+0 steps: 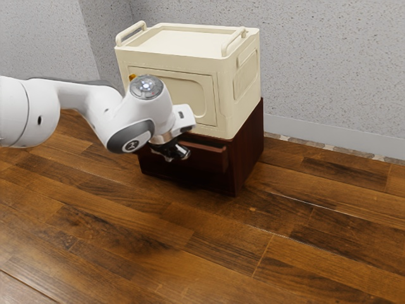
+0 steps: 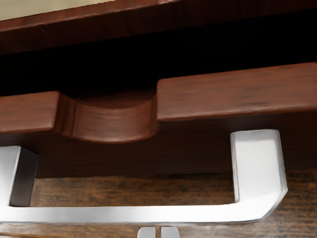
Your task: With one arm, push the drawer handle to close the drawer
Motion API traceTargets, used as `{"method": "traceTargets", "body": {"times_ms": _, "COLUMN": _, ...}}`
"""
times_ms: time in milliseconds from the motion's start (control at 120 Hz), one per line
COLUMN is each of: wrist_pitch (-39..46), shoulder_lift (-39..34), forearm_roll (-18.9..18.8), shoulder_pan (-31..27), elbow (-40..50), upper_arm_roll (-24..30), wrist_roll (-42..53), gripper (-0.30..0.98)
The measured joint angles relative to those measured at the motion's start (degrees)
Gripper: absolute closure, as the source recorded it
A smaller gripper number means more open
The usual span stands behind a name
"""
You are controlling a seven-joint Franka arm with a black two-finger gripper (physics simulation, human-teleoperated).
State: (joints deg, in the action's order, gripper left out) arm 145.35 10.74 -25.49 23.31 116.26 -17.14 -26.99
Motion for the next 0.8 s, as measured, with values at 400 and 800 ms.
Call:
{"method": "traceTargets", "body": {"times_ms": 400, "wrist_pitch": 1.8, "shoulder_lift": 2.2, "forearm_roll": -2.5, "shoulder_pan": -0.7, "elbow": -2.7, "upper_arm_roll": 0.0, "wrist_roll": 0.0, "gripper": 0.78}}
{"method": "traceTargets", "body": {"times_ms": 800, "wrist_pitch": 2.1, "shoulder_lift": 3.4, "forearm_roll": -4.2, "shoulder_pan": -1.1, "elbow": -4.1, "upper_arm_roll": 0.0, "wrist_roll": 0.0, "gripper": 0.79}}
